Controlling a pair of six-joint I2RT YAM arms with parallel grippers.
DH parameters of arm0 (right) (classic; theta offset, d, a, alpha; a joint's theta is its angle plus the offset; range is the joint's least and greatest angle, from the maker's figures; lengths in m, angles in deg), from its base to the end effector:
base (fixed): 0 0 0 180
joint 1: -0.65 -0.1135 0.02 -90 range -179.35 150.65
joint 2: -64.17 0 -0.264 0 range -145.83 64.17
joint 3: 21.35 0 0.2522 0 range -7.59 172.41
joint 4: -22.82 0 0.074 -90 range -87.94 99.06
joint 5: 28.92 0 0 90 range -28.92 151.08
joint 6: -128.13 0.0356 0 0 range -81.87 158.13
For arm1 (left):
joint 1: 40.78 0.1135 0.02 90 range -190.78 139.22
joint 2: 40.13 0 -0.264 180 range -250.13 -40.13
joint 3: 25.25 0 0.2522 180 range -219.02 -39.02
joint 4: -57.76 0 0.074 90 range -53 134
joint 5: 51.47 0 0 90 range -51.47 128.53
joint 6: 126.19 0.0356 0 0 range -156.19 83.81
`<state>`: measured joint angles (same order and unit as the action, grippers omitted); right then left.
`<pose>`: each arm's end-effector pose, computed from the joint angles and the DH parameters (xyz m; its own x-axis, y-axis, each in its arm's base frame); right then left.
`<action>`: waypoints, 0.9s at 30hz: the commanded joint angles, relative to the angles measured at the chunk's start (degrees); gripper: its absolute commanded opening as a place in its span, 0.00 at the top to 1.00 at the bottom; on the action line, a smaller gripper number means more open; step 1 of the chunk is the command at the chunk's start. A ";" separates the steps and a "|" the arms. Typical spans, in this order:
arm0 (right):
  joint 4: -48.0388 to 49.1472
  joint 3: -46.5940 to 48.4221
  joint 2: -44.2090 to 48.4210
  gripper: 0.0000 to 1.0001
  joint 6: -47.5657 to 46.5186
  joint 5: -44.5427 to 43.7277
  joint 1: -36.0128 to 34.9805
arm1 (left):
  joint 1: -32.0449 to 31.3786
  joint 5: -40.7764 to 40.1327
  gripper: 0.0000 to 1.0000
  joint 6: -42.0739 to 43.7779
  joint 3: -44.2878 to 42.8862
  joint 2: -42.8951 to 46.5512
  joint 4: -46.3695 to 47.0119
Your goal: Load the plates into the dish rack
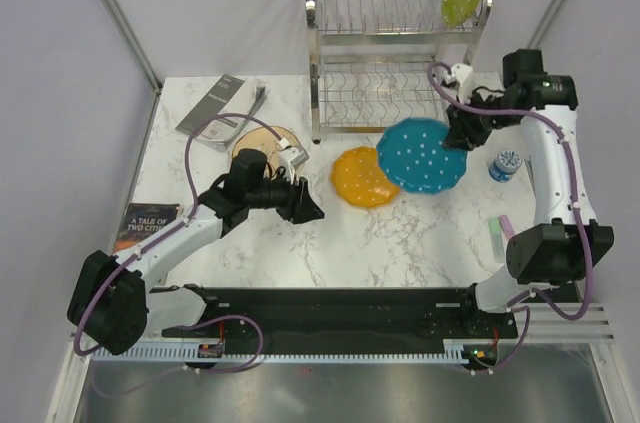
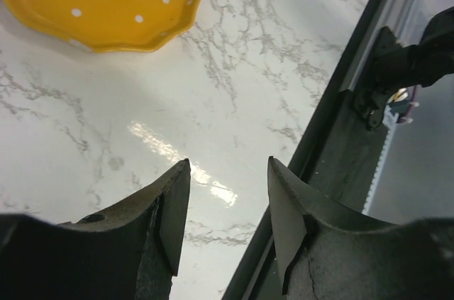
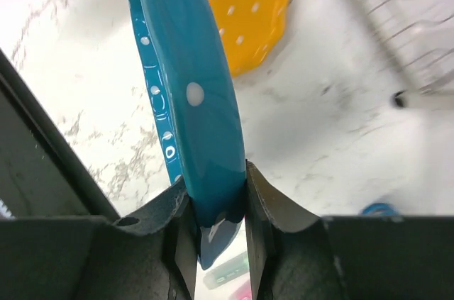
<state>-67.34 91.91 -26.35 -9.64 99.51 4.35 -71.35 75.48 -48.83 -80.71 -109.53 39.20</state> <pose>0.2949 0.0031 0.3809 -0.4804 -0.5502 -0.6830 -0.8084 0.5799 0.1014 0.2115 -0.1498 0.2448 -0.6359 0.1725 -0.7523 0.7213 0.4796 -0.4997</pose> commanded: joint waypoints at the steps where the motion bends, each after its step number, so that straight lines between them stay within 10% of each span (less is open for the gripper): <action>1: -7.36 21.88 0.71 1.00 8.37 9.64 -0.01 | 0.95 -3.64 0.46 10.18 0.56 -0.38 -1.88; 6: 1.11 49.97 -7.64 1.00 24.62 10.43 -0.01 | 1.21 -3.64 0.46 9.13 0.12 -2.04 1.10; 15: 57.47 30.38 3.52 1.00 58.90 -9.23 -0.01 | 1.48 -3.90 0.46 8.69 -0.85 -2.49 2.42; 27: 72.15 35.52 -4.93 1.00 48.57 -49.55 -10.63 | 3.84 -3.29 0.46 5.97 2.23 -1.17 6.03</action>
<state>-13.46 127.62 -33.78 45.12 69.77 0.79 -68.46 71.83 -42.67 -79.31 -112.29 41.72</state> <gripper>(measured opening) 0.327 0.542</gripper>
